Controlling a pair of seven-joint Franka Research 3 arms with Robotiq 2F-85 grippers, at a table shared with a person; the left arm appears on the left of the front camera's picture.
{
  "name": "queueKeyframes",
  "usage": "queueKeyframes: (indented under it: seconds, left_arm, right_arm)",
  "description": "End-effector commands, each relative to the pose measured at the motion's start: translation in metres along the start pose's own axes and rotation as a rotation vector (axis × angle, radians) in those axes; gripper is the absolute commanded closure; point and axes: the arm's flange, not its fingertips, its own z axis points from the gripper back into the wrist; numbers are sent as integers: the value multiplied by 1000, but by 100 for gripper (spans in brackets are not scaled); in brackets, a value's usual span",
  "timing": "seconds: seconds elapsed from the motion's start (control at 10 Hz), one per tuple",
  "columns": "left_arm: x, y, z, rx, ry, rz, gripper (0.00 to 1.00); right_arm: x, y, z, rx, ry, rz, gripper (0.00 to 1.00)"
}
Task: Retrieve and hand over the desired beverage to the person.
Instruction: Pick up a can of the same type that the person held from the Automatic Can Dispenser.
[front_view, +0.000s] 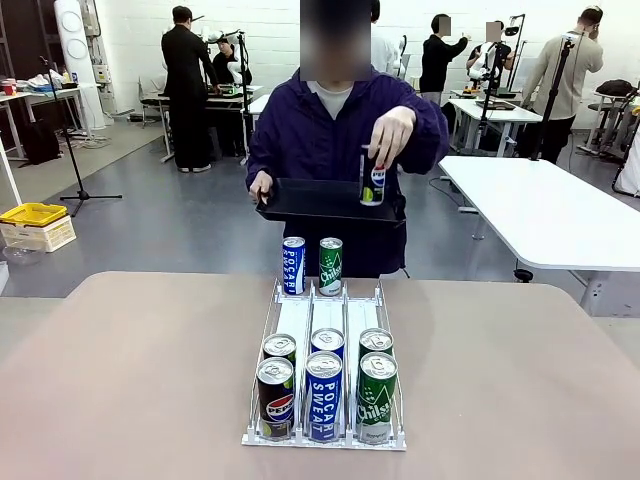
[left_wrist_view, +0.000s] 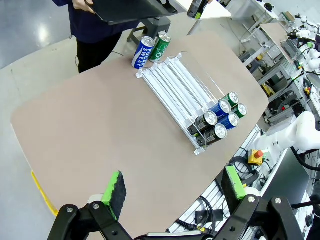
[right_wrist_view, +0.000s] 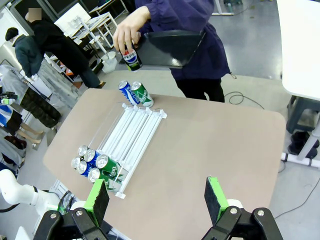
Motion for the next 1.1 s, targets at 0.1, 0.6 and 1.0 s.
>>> queueKeyframes:
  seconds: [0.1, 0.6, 1.0]
  left_arm:
    - [1, 1, 2, -12, -10, -20, 0]
    - [1, 1, 2, -12, -10, -20, 0]
    - [1, 1, 2, -12, -10, -20, 0]
  right_arm:
    - [1, -3, -1, 30, -10, 7, 0]
    - [1, -3, -1, 30, -10, 7, 0]
    - [1, -3, -1, 30, -10, 7, 0]
